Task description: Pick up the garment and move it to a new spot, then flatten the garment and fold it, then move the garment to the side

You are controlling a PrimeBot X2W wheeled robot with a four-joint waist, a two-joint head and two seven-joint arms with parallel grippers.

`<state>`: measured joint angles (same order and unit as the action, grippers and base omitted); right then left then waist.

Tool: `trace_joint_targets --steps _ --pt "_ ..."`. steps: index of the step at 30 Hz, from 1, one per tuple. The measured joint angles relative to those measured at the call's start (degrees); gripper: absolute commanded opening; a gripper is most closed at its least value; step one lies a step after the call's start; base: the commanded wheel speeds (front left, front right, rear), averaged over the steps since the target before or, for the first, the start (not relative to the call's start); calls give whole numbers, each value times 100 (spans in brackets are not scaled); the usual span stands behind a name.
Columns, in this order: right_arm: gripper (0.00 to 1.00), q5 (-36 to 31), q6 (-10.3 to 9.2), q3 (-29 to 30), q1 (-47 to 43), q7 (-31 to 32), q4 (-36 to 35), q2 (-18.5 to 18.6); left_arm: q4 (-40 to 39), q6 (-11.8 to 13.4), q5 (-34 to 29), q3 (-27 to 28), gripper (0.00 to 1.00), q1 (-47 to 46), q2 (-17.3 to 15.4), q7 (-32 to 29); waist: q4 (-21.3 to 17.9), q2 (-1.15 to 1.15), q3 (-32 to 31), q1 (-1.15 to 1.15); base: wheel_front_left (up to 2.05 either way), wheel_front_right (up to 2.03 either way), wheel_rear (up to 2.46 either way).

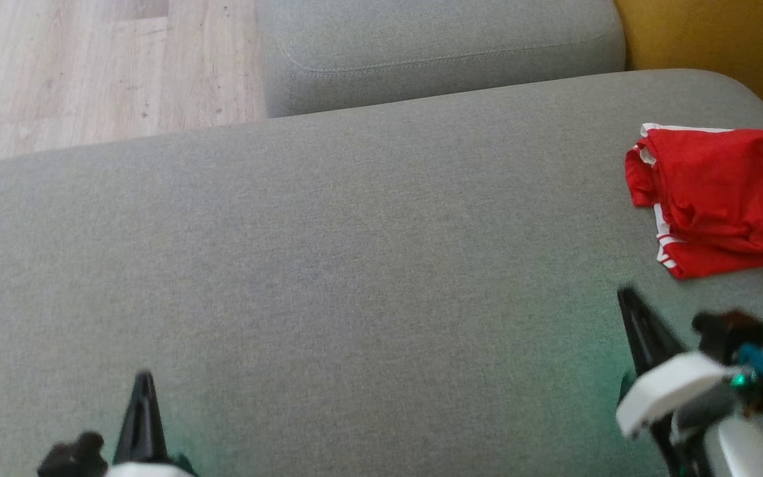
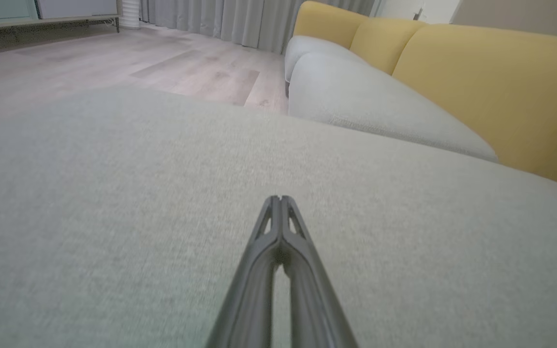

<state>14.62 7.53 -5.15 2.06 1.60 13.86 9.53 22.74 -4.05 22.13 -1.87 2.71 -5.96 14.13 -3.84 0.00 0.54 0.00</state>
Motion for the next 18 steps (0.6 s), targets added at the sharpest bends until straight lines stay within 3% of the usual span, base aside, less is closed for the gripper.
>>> trace_joint_targets --steps 4,18 --pt "0 37 0 -29 -314 1 339 -23 279 0 46 -2 0 193 69 -30 5 0 -1 0 0 0 0" --pt "0 894 0 75 -342 53 342 -127 210 -7 825 18 0 194 96 -255 49 0 -5 0 0 0 0"
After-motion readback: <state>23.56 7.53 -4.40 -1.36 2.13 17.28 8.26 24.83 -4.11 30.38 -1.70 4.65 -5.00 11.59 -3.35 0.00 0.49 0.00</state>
